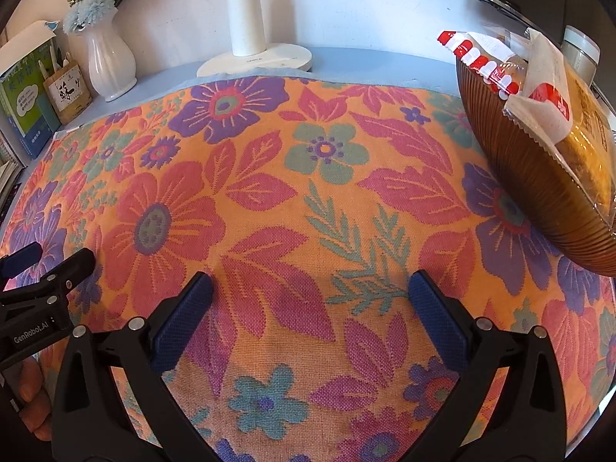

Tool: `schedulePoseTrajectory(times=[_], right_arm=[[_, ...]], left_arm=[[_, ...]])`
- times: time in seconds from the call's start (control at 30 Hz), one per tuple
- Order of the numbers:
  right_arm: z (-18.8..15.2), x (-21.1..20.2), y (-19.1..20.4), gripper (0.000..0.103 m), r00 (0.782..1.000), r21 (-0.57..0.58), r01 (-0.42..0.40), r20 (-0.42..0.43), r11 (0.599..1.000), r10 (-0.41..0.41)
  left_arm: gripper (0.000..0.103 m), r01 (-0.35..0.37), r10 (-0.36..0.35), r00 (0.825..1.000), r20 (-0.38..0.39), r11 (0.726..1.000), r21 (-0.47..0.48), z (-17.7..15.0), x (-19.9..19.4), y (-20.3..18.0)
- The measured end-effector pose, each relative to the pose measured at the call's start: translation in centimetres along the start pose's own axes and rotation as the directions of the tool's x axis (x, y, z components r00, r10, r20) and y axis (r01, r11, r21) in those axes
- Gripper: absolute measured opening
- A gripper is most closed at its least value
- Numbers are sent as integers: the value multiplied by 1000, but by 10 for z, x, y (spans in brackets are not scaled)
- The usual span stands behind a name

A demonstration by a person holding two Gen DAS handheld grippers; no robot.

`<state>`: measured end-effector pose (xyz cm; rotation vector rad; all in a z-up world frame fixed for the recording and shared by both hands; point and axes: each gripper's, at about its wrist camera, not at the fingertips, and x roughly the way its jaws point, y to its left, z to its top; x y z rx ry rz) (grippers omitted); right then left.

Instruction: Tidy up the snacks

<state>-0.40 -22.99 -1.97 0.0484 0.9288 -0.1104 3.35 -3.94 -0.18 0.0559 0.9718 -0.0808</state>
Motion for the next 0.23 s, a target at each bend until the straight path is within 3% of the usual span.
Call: schedulePoseTrajectory(times=[0.23], right_arm=[[0, 0, 0, 100, 1000, 1, 0, 0, 1000, 0]], left_arm=[[98, 0, 0, 1000, 0, 1000, -2, -1, -1, 0]])
